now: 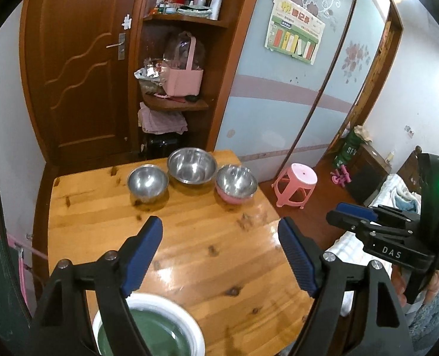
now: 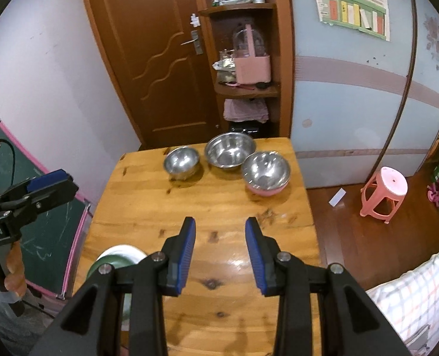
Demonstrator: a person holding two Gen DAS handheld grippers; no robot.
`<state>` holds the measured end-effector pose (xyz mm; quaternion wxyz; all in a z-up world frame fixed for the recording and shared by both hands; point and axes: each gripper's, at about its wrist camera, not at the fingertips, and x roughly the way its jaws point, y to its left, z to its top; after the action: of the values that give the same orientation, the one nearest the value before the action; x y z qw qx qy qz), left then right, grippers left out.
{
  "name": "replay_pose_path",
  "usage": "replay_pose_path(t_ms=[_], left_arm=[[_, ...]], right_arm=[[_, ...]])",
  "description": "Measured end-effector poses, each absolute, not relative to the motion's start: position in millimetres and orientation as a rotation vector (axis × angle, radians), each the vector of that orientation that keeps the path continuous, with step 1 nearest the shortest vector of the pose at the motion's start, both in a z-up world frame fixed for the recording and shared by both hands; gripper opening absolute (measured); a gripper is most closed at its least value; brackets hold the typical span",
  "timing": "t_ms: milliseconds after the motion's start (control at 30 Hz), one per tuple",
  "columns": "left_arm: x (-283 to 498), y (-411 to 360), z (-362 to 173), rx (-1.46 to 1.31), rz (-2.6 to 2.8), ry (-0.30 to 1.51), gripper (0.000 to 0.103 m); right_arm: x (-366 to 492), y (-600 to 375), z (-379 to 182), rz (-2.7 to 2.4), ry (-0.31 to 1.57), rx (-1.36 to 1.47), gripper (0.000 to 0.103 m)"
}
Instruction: Organize plates and bowls
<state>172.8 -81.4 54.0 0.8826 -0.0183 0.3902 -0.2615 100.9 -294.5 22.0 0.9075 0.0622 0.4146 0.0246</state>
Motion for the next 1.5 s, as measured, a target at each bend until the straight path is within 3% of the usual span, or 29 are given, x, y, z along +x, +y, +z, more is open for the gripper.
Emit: replay_pose_path(t_ms=[300,667,867,1500], left_arm=[[242.1,-102.8,57.7,-0.062,-0.494,0.826,0.079],[366.3,-143.3,-1.6,-0.163,-0.404,0.946,0.079],[430.4,-161.9,-62.7,-0.246,-0.373,1.070,0.079],[541.7,-188.2,-192.7,-0.119,-0.286,1.177,0.079]], right_arm=[[168.5,-333.0,42.4,0.016,0.881,0.131,0.035],[279.0,-368.4,33.9,-0.030,0.934,0.133,0.035],[335.6,-384.3,-1.8,-0.044,0.986,0.178,0.035],[450.8,-387.1,-157.3,0.019,1.177,0.239,0.035]])
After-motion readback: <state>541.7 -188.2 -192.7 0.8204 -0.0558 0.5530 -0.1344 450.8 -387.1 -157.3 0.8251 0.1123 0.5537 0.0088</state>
